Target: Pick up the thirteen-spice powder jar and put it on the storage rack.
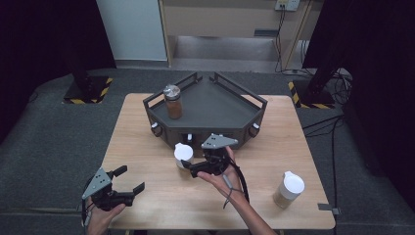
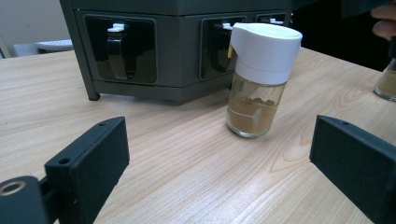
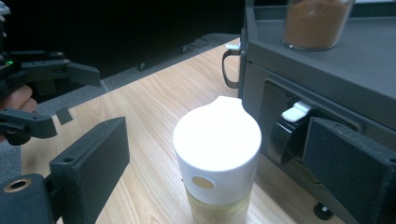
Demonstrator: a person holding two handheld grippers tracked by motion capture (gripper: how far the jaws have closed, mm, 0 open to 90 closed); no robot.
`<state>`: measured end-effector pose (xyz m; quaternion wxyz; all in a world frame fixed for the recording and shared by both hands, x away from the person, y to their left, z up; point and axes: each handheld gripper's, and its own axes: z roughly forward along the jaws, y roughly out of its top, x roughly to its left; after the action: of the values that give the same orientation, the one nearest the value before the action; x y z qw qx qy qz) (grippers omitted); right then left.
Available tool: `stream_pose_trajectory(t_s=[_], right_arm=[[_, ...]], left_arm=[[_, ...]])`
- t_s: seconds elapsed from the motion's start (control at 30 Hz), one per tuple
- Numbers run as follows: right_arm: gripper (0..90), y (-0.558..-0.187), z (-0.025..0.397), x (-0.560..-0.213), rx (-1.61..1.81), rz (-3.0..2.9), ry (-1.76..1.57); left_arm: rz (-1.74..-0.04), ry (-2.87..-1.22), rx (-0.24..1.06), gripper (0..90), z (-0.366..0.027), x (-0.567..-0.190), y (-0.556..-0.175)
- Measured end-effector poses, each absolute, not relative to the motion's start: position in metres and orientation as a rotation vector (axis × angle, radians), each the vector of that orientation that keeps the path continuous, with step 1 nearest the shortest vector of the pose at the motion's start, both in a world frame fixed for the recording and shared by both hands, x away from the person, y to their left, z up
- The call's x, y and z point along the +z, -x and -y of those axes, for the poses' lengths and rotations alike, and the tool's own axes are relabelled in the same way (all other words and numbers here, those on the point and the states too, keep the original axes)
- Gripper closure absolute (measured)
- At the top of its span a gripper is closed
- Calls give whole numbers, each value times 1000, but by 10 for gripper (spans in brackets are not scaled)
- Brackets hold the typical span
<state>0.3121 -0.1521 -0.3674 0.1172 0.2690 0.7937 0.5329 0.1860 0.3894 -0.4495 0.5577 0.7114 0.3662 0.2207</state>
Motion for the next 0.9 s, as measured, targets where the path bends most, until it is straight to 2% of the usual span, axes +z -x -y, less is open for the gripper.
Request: stream_pose_trajectory(t_s=[0.57, 0.9], right_arm=[[125, -324, 121, -390, 1477, -2349, -768], [238, -327, 110, -402, 1457, -2345, -749]], left_arm=[[-862, -1677, 519, 39, -390, -450, -186], [-862, -1675, 518, 39, -390, -450, -186]])
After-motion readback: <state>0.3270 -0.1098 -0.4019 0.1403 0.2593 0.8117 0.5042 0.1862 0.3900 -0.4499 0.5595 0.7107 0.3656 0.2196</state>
